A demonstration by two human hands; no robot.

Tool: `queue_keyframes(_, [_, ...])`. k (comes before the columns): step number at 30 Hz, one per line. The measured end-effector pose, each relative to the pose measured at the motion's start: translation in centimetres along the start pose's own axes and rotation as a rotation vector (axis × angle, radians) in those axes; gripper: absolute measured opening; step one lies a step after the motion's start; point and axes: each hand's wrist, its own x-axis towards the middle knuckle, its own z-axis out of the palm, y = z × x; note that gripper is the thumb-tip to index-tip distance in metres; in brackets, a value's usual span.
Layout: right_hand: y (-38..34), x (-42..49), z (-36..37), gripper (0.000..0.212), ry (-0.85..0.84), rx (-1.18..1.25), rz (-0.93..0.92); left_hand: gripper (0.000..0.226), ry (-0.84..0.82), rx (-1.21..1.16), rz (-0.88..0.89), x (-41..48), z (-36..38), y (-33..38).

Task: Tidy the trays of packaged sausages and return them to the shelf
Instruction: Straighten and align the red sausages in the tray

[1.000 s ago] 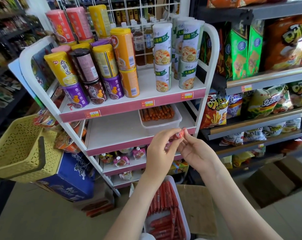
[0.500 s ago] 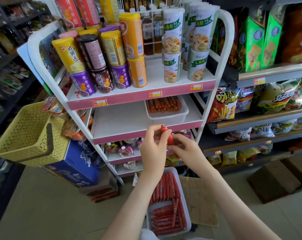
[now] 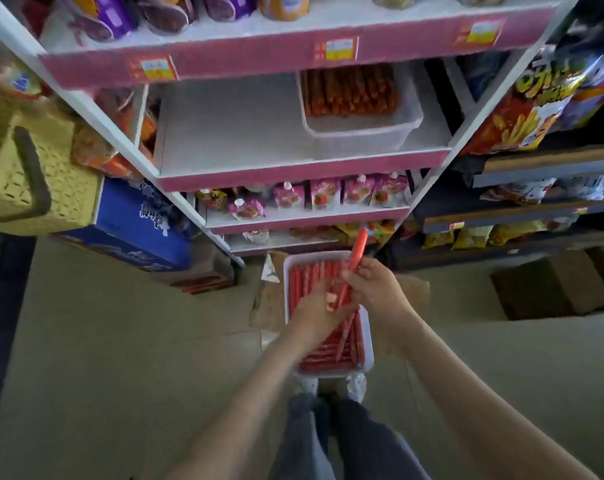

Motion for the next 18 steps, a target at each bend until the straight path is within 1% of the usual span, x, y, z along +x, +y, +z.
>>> queue_keyframes(1, [1.3,1.0,0.3,0.011,-0.013,-0.051,0.001,0.008,-0.008,-0.014,-0.057,0.8,0.6,-1.5])
queue_keyframes(2, [2.6,2.0,0.7,0.008,-0.02,-0.117,-0.002,0.008,-0.033,-0.033,-0.104,1.6,1.1,-3.0])
queue_keyframes(3, [4.0,3.0,1.1,0.008,-0.037,-0.167,-0.009,0.013,-0.047,-0.063,-0.142,2.5,1.6,-4.7])
queue_keyframes(4, [5.4,4.2,1.4,0.012,-0.045,-0.201,-0.01,0.015,-0.052,-0.083,-0.176,3.5,2.0,-6.5])
queue_keyframes(5, [6.8,5.3,1.6,0.017,-0.051,-0.217,-0.015,0.016,-0.034,-0.053,-0.207,4.8,2.1,-8.1])
queue_keyframes(7, [10.4,7.6,1.4,0.024,-0.044,-0.302,-0.023,0.018,0.019,0.081,-0.267,7.5,2.2,-11.5])
queue_keyframes(8, [12.6,8.6,1.1,0.029,-0.035,-0.412,-0.031,0.02,0.052,0.155,-0.282,8.7,2.1,-13.0])
queue_keyframes(10, [17.4,10.0,0.3,0.038,-0.067,-0.686,-0.053,0.031,0.097,0.397,-0.291,11.1,2.0,-16.1])
queue_keyframes(12, [22.0,10.5,-0.4,0.04,-0.115,-0.935,-0.064,0.038,0.147,0.593,-0.297,13.2,2.3,-18.7])
queue_keyframes(14, [25.4,10.2,-0.7,0.036,-0.186,-1.108,-0.129,0.041,0.168,0.675,-0.283,14.7,3.1,-20.7])
queue_keyframes(15, [26.9,9.9,-0.8,0.035,-0.229,-1.196,-0.196,0.042,0.17,0.712,-0.276,15.3,3.6,-21.7])
queue_keyframes(16, [28.1,9.6,-0.8,0.039,-0.265,-1.284,-0.255,0.043,0.157,0.747,-0.263,15.9,4.2,-22.4])
queue_keyframes(18, [30.0,9.1,-0.9,0.057,-0.311,-1.419,-0.33,0.044,0.127,0.815,-0.244,16.4,5.3,-23.2])
